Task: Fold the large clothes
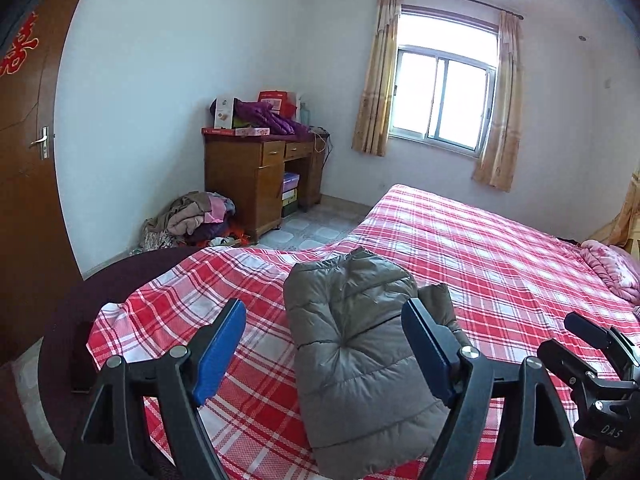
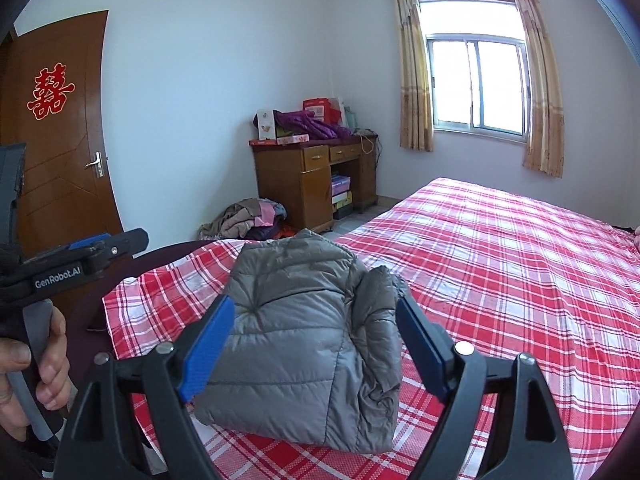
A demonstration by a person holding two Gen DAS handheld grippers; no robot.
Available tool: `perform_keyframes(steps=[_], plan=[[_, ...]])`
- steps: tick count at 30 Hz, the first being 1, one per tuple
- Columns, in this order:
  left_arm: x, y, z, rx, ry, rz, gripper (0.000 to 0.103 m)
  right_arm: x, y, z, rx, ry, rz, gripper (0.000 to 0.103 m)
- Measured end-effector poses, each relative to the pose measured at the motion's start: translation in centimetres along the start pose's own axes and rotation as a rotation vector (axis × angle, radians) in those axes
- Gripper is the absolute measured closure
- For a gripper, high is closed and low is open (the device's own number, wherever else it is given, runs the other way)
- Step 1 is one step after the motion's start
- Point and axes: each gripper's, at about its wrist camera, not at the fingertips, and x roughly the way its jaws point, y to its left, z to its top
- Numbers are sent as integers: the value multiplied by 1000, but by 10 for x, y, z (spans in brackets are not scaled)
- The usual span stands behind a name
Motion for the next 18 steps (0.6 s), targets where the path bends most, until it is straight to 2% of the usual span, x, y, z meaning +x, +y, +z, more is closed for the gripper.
perform_keyframes(steps=[18], plan=[[2,-3,-3,9,7,0,22,-2,-3,-4,19,-2,6,18]])
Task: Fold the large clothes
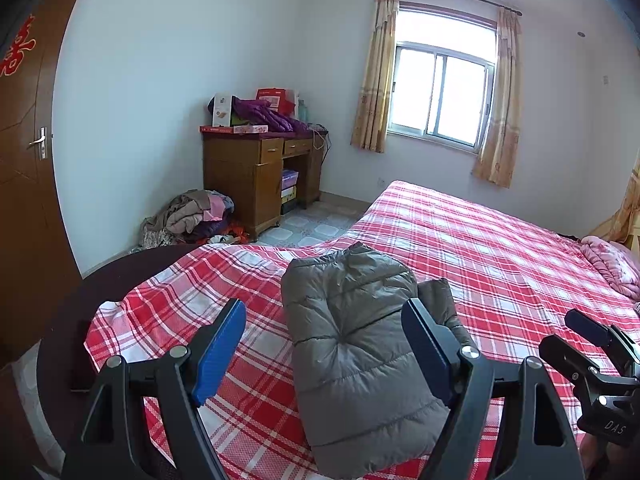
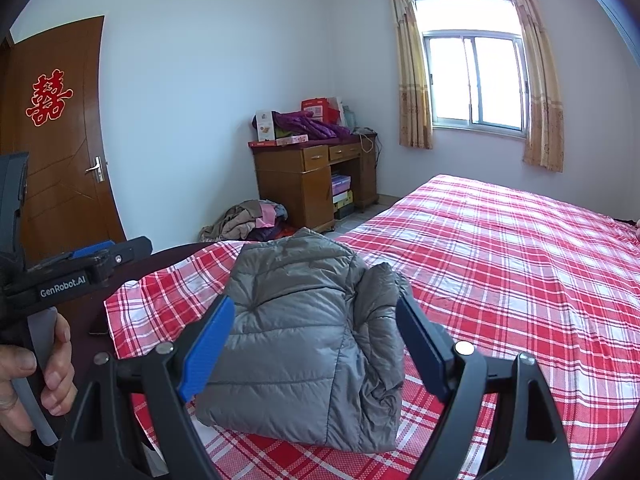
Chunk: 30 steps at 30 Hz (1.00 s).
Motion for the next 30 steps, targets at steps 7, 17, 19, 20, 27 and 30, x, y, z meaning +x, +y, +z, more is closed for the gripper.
perform_keyframes(steps=[7,17,19,20,27,30], plan=[[0,0,0,-2,3,2,22,0,-1,1,2,2,5,18],[2,-3,0,4,9,4,22,2,-1,0,9,9,10,18],[3,-3,-1,5,12,4,22,2,-1,0,9,10,9,18],[4,-3,0,5,12,4,22,2,-1,0,9,10,10,18],[7,-2,-2,4,18,5,22,3,0,-1,11,12,10,18],[9,-3,-4,12,24,7,22,3,0,-1,11,12,10,18]])
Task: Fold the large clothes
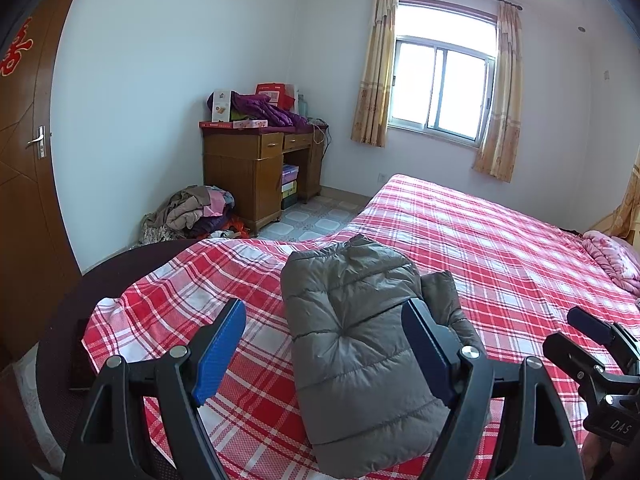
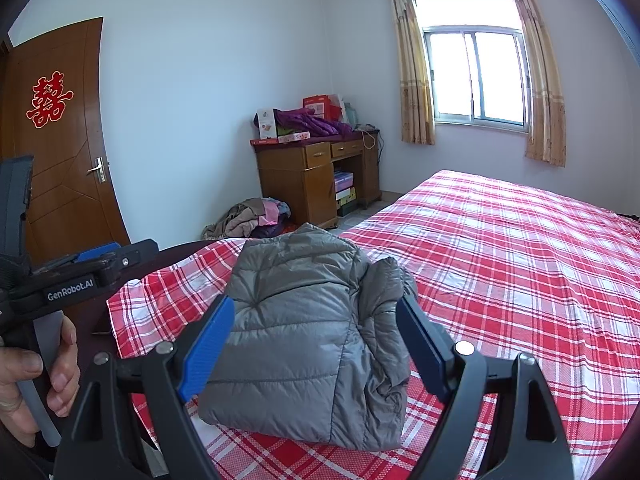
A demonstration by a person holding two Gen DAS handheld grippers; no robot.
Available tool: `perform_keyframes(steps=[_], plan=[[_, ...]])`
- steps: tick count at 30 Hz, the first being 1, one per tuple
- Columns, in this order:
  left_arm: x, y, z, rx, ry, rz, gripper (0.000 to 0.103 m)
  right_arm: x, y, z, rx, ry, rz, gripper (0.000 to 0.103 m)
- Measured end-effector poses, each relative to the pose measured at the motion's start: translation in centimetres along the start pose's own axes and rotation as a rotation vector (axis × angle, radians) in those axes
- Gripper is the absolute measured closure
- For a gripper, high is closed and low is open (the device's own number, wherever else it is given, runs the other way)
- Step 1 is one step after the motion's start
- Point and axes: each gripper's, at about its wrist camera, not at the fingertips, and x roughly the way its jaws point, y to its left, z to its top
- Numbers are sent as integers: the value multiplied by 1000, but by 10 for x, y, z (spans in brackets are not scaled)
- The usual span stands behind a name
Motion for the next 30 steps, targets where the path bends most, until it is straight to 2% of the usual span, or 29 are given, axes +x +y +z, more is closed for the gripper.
perform_keyframes(steps=[23,27,30], plan=[[11,-1,-4,-1,51,-1,22,-2,2,1,-5,-25,3,18],[10,-6,-5,36,32,19,22,-2,2,1,-6,-23,3,18],[10,-7,-5,26,36,3,22,-1,2,1,-6,-19,6,18]])
